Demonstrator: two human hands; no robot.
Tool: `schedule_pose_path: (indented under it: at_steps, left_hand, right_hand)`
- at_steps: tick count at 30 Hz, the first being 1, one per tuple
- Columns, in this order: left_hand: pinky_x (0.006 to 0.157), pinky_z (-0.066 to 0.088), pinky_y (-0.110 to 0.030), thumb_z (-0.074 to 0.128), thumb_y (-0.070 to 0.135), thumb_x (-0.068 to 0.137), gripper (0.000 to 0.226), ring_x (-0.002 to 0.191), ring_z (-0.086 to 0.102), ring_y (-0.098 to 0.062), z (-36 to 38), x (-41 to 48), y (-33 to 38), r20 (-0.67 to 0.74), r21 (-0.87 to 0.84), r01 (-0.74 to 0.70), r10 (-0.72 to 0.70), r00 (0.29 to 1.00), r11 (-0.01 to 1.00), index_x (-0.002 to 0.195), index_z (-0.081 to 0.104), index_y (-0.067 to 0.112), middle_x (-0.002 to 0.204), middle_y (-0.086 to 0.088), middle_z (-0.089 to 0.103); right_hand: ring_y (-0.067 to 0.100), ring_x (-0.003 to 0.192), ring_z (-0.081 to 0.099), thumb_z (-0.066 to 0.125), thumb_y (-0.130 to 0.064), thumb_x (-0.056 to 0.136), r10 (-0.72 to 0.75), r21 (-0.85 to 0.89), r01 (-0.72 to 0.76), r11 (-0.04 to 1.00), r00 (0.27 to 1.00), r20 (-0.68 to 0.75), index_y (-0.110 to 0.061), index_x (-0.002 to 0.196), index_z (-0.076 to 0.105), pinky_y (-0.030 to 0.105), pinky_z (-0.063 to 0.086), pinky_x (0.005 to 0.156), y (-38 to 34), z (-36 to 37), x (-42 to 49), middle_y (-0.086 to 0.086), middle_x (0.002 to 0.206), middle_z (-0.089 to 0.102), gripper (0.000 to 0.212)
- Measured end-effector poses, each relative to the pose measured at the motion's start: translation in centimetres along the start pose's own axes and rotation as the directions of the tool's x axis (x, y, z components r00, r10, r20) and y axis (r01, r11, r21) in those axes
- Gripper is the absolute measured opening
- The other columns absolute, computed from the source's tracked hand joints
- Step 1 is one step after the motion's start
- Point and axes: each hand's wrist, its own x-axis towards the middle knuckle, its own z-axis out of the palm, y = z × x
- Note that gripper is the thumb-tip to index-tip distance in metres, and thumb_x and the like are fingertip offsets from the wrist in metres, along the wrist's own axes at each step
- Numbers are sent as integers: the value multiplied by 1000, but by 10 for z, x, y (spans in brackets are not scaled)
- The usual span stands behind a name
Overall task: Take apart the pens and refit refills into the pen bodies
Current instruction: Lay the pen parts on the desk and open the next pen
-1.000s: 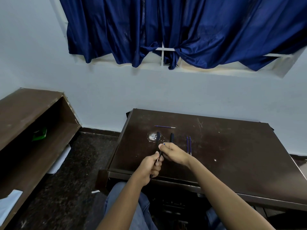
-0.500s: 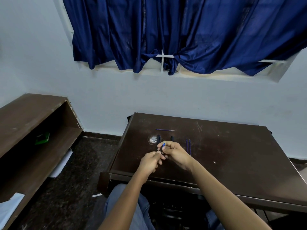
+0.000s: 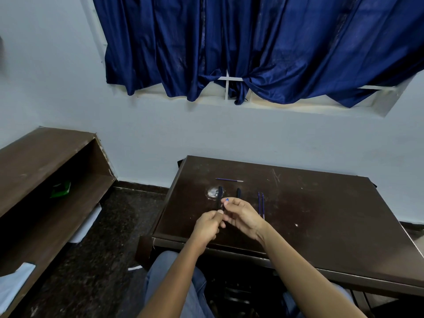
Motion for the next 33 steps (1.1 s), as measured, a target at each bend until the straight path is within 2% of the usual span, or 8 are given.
schedule_pose_path:
  at_steps: [3, 7, 11, 16, 22, 27, 30, 33]
  left_hand:
    - [44, 31, -17, 45, 29, 99, 29, 51, 39, -5, -1, -1, 0, 16, 16, -11, 10, 1000, 1000, 85, 67, 17, 68, 5, 54]
    - [44, 29, -18, 44, 27, 99, 28, 50, 38, -6, -2, 0, 3, 15, 2, -31, 31, 999, 1000, 85, 66, 15, 67, 5, 53]
    - [44, 29, -19, 45, 27, 100, 29, 49, 37, -5, 0, 2, 5, 22, 5, -40, 40, 999, 999, 84, 66, 15, 67, 5, 53]
    - [44, 28, -19, 43, 27, 100, 29, 50, 37, -6, 2, 2, 5, 23, -11, -30, 31, 999, 999, 82, 62, 16, 66, 4, 51]
    - [46, 31, -19, 43, 29, 99, 30, 50, 39, -5, 0, 2, -1, 21, 42, -11, 10, 1000, 999, 82, 65, 18, 67, 5, 53]
    - [45, 29, -19, 40, 28, 99, 27, 50, 37, -5, 2, 2, -4, 28, 40, 2, -3, 1000, 999, 90, 63, 18, 65, 4, 49]
    - [46, 30, -19, 40, 28, 99, 22, 52, 38, -6, 1, 22, -22, 40, 35, 57, -59, 997, 998, 93, 61, 25, 67, 4, 49]
    - [44, 29, -18, 40, 28, 99, 24, 52, 38, -5, 0, 18, -25, 47, 30, 40, -42, 998, 999, 91, 63, 27, 68, 4, 50]
  right_hand:
    - [16, 61, 55, 51, 3, 93, -29, 16, 29, 999, 999, -14, -3, 100, 62, 25, 53, 61, 0, -1, 1, 10, 83, 61, 15]
    - [20, 81, 61, 45, 4, 94, -9, 65, 10, 998, 1000, -2, -2, 116, 60, 28, 53, 72, -5, -2, 0, 8, 96, 71, 27]
    - [11, 63, 56, 57, -3, 92, -49, -105, 47, 993, 999, -15, -3, 102, 64, 23, 53, 66, -3, 1, -1, 8, 79, 59, 12]
    - [15, 75, 63, 45, 6, 93, -20, 51, 21, 999, 1000, -12, -4, 114, 65, 28, 51, 75, 0, -5, 4, 9, 99, 71, 31]
    - [9, 62, 58, 60, -5, 91, 6, -95, -7, 995, 1000, -15, -7, 93, 65, 25, 52, 73, 6, -4, 2, 8, 79, 59, 6]
    - [14, 83, 67, 42, 10, 92, 25, 39, -23, 999, 998, -61, -7, 110, 66, 26, 53, 73, 5, -7, 4, 5, 96, 70, 34]
    - [16, 85, 65, 43, 6, 94, 102, 70, -96, 993, 991, -87, -8, 108, 66, 27, 54, 75, 17, -14, 28, 5, 96, 69, 31]
    - [15, 79, 61, 45, 2, 95, 70, 133, -52, 990, 989, -129, -9, 104, 64, 25, 56, 67, 13, -17, 31, 5, 92, 65, 24]
